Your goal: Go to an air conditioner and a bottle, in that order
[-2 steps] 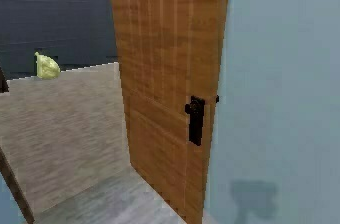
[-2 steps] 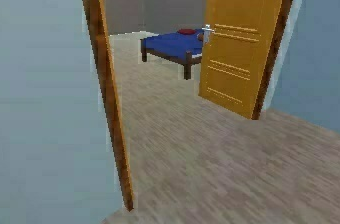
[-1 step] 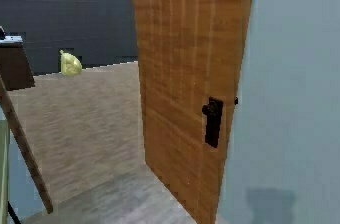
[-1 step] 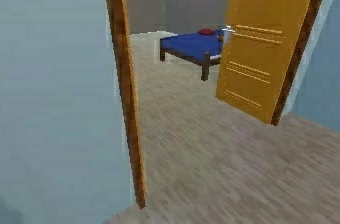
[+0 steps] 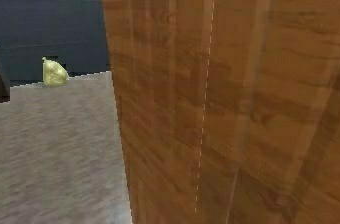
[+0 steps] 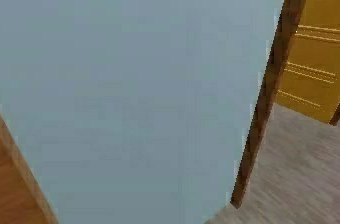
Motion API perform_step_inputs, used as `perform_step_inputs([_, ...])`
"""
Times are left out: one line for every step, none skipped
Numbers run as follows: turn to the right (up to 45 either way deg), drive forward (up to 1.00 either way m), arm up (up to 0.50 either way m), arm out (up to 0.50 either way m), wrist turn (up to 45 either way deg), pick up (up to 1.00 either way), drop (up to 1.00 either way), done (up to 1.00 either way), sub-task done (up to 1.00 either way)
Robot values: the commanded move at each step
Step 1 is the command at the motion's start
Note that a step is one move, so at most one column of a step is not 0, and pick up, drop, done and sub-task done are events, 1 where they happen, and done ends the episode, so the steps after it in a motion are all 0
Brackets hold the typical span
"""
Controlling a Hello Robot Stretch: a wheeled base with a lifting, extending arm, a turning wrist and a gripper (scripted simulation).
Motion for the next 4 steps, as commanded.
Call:
perform_step_inputs([-33.0,0.00,0.00,0.00,0.0,0.00,0.00,0.00,0.00])
perform_step_inputs([0.0,1.00,0.00,0.00,0.0,0.00,0.00,0.00,0.00])
perform_step_inputs([-21.0,0.00,0.00,0.00,0.0,0.00,0.00,0.00,0.00])
perform_step_inputs([0.0,0.10,0.00,0.00,0.0,0.00,0.00,0.00,0.00])
